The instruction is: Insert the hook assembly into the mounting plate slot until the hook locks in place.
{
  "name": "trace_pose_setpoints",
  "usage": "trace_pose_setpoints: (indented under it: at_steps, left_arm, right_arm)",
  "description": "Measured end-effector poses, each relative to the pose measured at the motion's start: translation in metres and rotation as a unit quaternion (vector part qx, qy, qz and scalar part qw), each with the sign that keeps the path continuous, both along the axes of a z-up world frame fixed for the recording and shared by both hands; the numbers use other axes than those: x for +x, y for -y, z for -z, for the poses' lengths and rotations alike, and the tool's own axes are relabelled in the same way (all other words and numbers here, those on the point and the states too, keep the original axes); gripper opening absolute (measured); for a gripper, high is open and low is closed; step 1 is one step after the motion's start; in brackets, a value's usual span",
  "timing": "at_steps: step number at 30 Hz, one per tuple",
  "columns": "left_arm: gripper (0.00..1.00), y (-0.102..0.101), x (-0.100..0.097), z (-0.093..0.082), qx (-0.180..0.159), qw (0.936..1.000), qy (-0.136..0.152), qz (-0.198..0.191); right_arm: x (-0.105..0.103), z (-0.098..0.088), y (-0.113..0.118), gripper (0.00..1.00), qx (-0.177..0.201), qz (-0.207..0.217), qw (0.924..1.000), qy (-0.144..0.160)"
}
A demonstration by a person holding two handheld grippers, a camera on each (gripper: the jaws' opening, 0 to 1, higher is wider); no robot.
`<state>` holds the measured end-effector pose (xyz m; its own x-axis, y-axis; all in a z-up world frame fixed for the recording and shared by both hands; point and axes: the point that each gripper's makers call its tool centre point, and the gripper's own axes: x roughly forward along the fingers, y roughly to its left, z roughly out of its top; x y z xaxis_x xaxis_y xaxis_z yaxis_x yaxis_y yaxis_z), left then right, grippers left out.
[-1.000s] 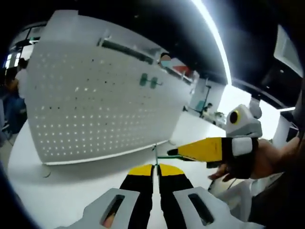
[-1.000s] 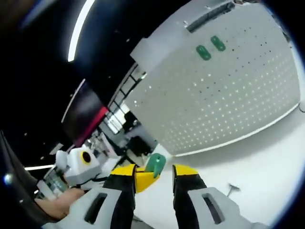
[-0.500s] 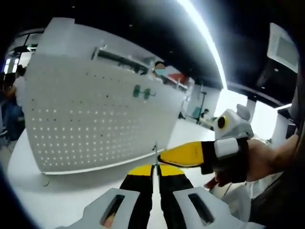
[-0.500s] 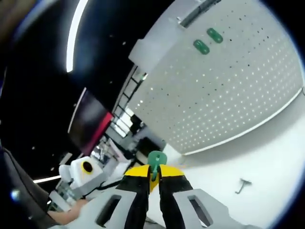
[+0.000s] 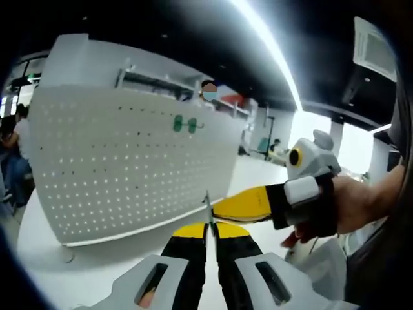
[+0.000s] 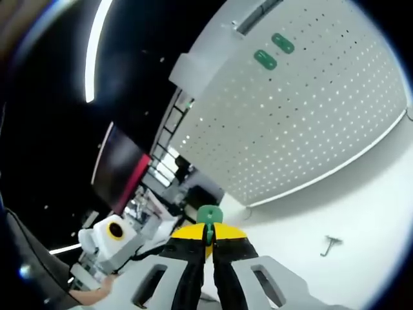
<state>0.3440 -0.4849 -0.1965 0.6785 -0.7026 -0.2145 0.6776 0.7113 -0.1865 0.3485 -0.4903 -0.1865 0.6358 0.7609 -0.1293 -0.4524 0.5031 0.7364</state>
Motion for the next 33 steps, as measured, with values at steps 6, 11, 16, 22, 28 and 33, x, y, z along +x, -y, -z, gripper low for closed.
trace_pose_setpoints:
  at_steps: [6, 11, 16, 22, 28, 33]
  left_arm:
    - [0.08, 0.002, -0.002, 0.001, 0.009, 0.9999, -0.002, 0.008]
    - [0.31, 0.002, -0.002, 0.000, 0.004, 0.9999, -0.009, 0.003]
    - [0.54, 0.005, -0.004, 0.004, 0.004, 0.9998, -0.018, 0.004]
    - [0.69, 0.008, -0.009, 0.004, -0.002, 0.9995, -0.028, 0.013]
    - [0.80, 0.005, -0.010, 0.001, -0.008, 0.9995, -0.030, 0.009]
    - [0.88, 0.003, -0.011, -0.001, -0.008, 0.9995, -0.031, 0.004]
  right_arm:
    - [0.001, -0.002, -0.003, 0.00, -0.021, -0.002, 0.9995, 0.022]
    - [0.003, -0.001, -0.001, 0.00, -0.053, -0.004, 0.9969, 0.058]
    - [0.001, -0.002, 0.000, 0.00, -0.076, -0.009, 0.9939, 0.079]
    - [0.001, -0.003, 0.002, 0.00, -0.114, -0.026, 0.9867, 0.113]
    - [-0.004, -0.001, -0.002, 0.00, -0.157, -0.067, 0.9746, 0.145]
    - [-0.003, -0.003, -0.003, 0.00, -0.179, -0.077, 0.9669, 0.165]
